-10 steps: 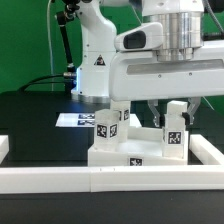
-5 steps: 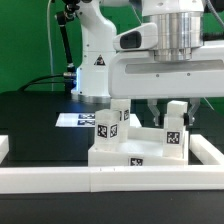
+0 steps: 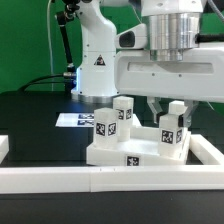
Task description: Assemble square table
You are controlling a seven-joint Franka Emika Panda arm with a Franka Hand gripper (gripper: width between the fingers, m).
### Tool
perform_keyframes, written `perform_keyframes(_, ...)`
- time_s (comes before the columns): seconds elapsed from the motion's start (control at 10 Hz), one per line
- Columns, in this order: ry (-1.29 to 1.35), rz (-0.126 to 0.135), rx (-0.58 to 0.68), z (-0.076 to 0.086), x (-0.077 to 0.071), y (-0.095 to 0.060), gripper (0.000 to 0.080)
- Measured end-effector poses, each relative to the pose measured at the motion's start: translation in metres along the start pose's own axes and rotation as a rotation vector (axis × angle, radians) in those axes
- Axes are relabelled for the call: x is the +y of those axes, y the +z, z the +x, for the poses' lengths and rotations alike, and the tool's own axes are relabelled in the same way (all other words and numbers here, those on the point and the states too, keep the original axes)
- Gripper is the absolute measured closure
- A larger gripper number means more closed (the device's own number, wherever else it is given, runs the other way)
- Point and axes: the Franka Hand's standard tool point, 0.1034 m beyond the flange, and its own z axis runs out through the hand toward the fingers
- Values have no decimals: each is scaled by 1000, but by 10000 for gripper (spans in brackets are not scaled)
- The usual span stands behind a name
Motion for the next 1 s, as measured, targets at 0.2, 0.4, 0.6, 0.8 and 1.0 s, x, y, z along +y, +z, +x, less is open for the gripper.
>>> perform_keyframes(0.2,104,-10,12,3,4,0,504)
perform_keyframes(0.4,102,-9,12,3,4,-1,501)
perform_keyframes(0.6,84,5,10,3,-1,-19,188)
perform_keyframes(0.8,77,20,9,4,-5,-37,161)
perform_keyframes(1.0,76,23,7,3,-7,-41,151)
